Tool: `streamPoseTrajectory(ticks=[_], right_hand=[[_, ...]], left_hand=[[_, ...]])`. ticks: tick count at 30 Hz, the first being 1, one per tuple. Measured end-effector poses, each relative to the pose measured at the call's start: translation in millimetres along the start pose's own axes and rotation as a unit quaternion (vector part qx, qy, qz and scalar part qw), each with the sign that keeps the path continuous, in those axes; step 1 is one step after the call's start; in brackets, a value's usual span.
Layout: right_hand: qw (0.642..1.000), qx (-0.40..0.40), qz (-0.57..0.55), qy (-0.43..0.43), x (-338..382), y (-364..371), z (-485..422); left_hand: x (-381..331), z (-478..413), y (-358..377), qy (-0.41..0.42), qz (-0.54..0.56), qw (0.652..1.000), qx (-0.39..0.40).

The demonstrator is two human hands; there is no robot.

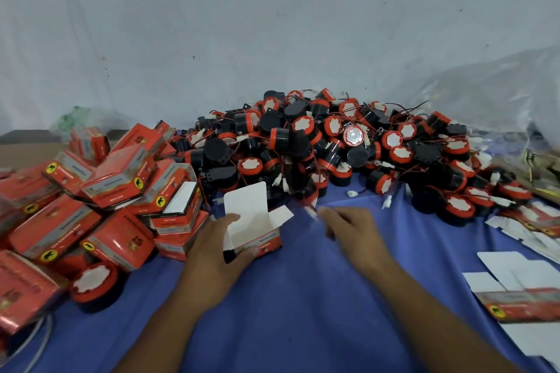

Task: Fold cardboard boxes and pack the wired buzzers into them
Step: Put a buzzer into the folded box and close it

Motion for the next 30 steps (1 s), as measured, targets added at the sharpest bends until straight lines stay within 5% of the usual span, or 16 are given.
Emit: streamPoseTrajectory(ticks=[2, 4, 7, 9, 11, 15, 18, 22, 27, 30], right_hand=[[0.979, 0.001, -0.2, -0.021, 4, -28, 12], [0.914, 0.006, -0.403, -0.044, 4, -49, 19], [0.863, -0.011, -0.502, -0.055, 2, -61, 20], [0.912, -0.023, -0.407, -0.049, -2, -59, 21], [0.984, 0.013, -0.167, -0.056, -4, -51, 25], [0.965, 0.257, 0.028, -0.033, -13, -27, 38], [0.945, 0.307, 0.114, -0.009, -21, -33, 42], [0.937, 0.219, 0.273, -0.015, -17, -49, 35], [0.902, 0.134, 0.391, 0.129, -23, -65, 30], [0.939, 0.022, 0.335, 0.076, -17, -78, 25]], left_hand=[[-1, 1, 3, 0.006, -0.004, 1.0, 0.002], [-2, 2, 7, 0.008, 0.004, 1.0, 0.01], [-6, 4, 14, 0.011, 0.012, 0.999, 0.04], [-8, 5, 18, 0.013, 0.007, 0.998, 0.062], [-12, 6, 22, 0.021, 0.004, 0.997, 0.072], [-14, 7, 23, 0.038, 0.006, 0.996, 0.079], [-11, 7, 21, 0.036, 0.005, 0.997, 0.067], [-7, 5, 19, 0.019, 0.015, 0.998, 0.053], [-6, 6, 19, 0.001, 0.041, 0.996, 0.079], [-11, 6, 20, -0.003, 0.063, 0.993, 0.1]])
Point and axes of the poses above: each hand's wrist, its own z-axis away from the middle knuckle, its own y-axis out of the palm, x = y × z, the point moved 3 cm from there along -z, towards the middle knuckle, and after that the axes turned 13 degrees about z, right-handed, at the moved point
